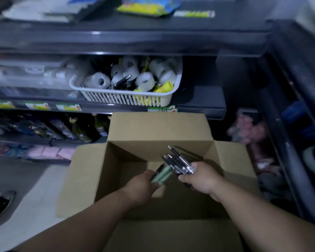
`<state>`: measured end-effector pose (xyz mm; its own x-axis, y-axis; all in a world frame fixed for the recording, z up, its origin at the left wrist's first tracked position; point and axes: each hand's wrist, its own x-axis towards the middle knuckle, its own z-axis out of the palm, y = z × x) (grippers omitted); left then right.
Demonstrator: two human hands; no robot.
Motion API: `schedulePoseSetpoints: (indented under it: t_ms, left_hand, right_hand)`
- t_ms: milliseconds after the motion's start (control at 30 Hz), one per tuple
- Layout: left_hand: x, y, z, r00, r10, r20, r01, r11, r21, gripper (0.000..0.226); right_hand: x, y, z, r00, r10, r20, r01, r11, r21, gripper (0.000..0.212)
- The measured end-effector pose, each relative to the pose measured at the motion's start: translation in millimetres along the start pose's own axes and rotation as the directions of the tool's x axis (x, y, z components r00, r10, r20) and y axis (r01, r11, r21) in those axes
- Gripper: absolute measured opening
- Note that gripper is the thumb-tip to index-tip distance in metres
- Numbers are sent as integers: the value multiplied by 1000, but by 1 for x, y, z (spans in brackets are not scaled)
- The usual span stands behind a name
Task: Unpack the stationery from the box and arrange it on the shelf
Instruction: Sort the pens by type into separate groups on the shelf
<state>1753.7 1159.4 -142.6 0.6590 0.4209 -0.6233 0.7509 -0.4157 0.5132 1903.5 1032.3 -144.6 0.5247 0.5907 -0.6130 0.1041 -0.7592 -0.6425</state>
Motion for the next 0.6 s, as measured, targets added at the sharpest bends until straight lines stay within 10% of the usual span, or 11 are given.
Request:
schedulePoseSetpoints:
  t_ms: [300, 600]
  left_hand:
    - [-38, 37, -18, 982, 129, 136, -4, 738, -675, 14]
    - [-82, 88, 12, 889, 426, 167, -259, 769, -584, 18]
  right_hand:
    - [-96, -13, -15, 968, 193, -158, -66, 810, 583, 18]
    - [-198, 1, 4, 867, 367, -337, 90, 549, 831, 13]
